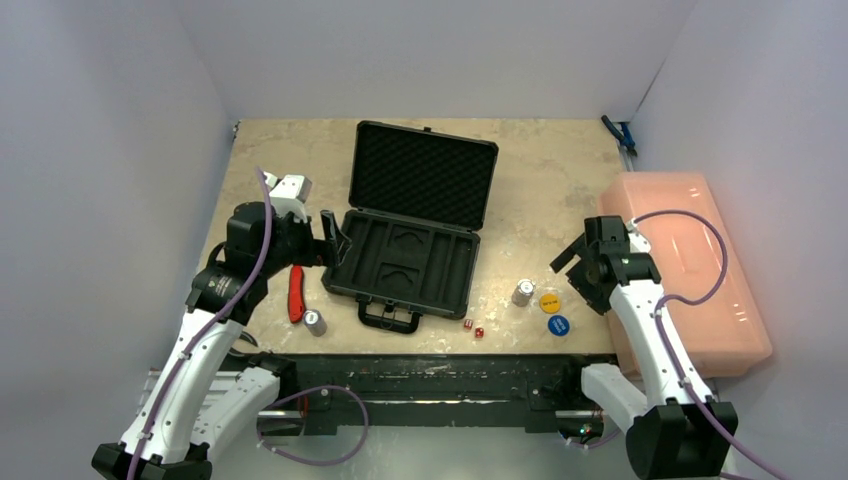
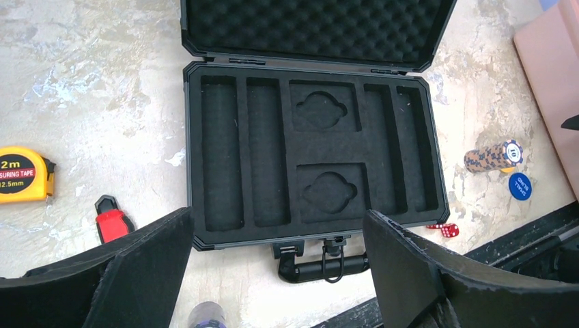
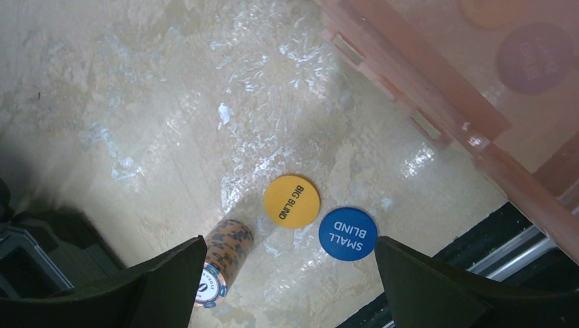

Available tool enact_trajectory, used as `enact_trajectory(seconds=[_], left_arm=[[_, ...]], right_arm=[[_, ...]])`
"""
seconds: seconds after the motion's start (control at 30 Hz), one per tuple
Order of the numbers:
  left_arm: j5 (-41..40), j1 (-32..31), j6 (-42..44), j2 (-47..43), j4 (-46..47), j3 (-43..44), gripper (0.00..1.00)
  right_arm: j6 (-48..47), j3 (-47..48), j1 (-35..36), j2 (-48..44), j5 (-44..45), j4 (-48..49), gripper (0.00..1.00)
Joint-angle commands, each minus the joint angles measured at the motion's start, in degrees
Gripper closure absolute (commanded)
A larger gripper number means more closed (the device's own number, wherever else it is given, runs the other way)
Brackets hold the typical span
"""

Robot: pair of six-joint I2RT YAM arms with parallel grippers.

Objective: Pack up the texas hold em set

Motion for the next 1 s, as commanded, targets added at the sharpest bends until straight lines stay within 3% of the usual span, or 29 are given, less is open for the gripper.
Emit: enact_trajectory(seconds=[0.0,0.2,0.5,0.97], left_arm=[[0.05,-0.25,0.80,-0.73,1.16,0.91,0.08],[0.21,-0.32,0.85,-0.76,1.19,0.95,0.08],[-0.10,-0.32,0.93,-1.31,1.01,0.92,0.08],[-0.76,-0.26,1.28,-1.27,0.68,0.87,0.08]], right_arm=[[-9.28,1.80,-1.08,-1.05,-3.90,4.97,0.01],[-12.59,2.89,1.11,0.34,-8.36,6.06,0.01],[-11.46,3.97,10.92,4.44,-7.57,8.12,0.01],[-13.12,2.06,13.12,8.21,-9.69,12.27,0.01]])
